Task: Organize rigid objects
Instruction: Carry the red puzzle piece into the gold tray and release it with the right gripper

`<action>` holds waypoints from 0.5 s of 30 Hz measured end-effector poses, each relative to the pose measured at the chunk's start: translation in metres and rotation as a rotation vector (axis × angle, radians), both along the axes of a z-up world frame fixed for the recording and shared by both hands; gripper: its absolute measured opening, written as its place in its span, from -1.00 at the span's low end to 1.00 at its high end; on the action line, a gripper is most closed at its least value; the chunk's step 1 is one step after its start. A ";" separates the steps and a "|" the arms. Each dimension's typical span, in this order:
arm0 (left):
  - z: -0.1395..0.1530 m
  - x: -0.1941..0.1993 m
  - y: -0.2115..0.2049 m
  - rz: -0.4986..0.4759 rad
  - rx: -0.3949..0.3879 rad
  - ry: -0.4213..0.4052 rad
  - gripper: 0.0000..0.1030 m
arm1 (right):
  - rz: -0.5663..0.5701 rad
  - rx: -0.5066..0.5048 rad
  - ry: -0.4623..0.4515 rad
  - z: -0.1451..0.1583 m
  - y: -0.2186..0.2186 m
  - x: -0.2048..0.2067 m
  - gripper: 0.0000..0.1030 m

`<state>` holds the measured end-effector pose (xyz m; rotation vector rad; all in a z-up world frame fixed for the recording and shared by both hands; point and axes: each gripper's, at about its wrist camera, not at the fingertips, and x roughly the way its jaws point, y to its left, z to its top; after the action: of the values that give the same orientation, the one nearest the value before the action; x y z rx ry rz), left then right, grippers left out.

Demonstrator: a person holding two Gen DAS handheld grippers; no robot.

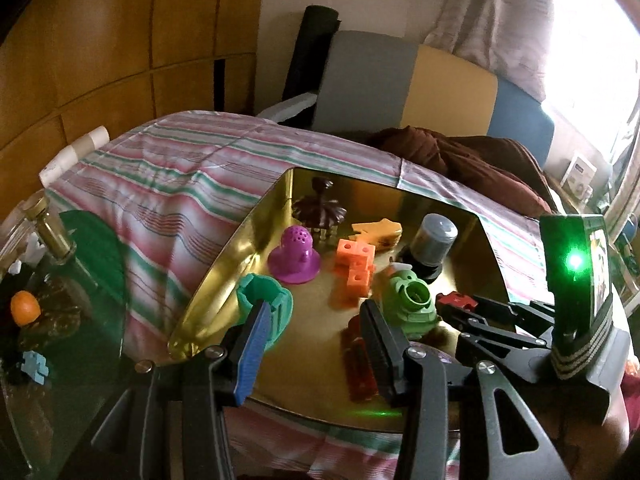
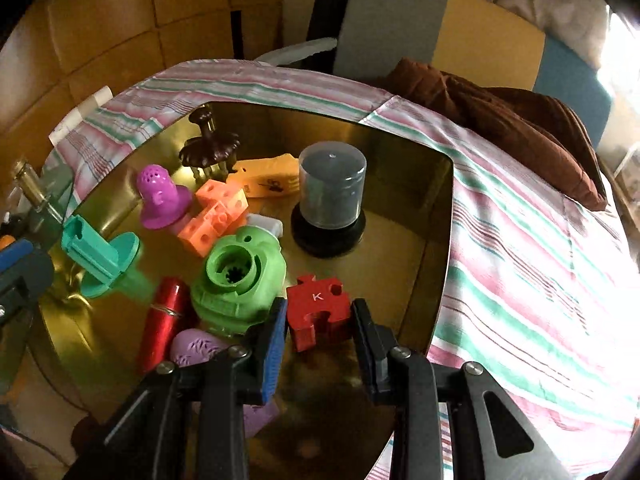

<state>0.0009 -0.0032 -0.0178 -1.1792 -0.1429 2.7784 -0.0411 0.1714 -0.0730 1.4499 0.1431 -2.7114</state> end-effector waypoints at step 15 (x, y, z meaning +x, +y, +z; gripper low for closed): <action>-0.001 -0.003 -0.003 0.056 -0.033 -0.030 -0.10 | -0.021 -0.054 -0.012 0.003 -0.001 0.009 -0.22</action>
<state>-0.0018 -0.0061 -0.0186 -1.2441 -0.1352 2.8231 -0.0324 0.1709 -0.0696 1.4611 0.0534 -2.6999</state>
